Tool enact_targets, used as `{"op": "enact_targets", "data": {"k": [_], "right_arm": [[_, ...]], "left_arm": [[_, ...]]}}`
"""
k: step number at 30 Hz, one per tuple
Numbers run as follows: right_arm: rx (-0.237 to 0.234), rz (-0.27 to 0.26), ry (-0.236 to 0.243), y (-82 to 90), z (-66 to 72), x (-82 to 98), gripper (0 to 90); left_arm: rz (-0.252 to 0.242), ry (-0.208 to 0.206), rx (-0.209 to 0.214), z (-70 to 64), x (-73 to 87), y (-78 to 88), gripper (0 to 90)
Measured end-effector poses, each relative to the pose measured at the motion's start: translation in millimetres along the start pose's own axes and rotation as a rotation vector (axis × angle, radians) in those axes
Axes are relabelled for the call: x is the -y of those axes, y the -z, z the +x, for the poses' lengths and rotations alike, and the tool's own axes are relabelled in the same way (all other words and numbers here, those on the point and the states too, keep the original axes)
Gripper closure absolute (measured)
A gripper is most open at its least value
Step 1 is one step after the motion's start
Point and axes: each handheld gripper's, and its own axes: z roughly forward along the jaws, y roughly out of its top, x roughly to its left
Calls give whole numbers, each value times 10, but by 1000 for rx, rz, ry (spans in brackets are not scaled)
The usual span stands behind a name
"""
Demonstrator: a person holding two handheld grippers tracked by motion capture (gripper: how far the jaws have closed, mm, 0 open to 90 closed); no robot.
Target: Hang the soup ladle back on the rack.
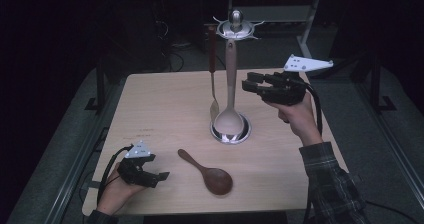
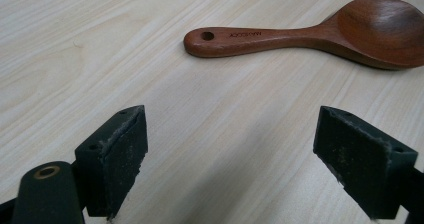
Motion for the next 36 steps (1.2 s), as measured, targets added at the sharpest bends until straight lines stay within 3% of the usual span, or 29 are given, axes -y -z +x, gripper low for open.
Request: {"op": "enact_targets", "data": {"k": [3,13,16,21,28,36], "right_arm": [[45,29,-9,36,-72,150,580],[116,129,-49,-8,-293,586,553],[132,116,-47,-17,-331,673,556],[128,184,-68,-129,-418,866,552],[129,225,-100,-347,-515,1187,575],[96,268,-98,-635,-550,1404,579]], "left_arm": [[-2,6,4,-4,2,-11,137],[10,-3,12,6,7,-33,137],[6,-4,18,5,8,-36,137],[0,2,22,13,17,-47,137],[-3,-8,24,17,19,-55,138],[-3,-19,26,23,13,-51,137]]}}
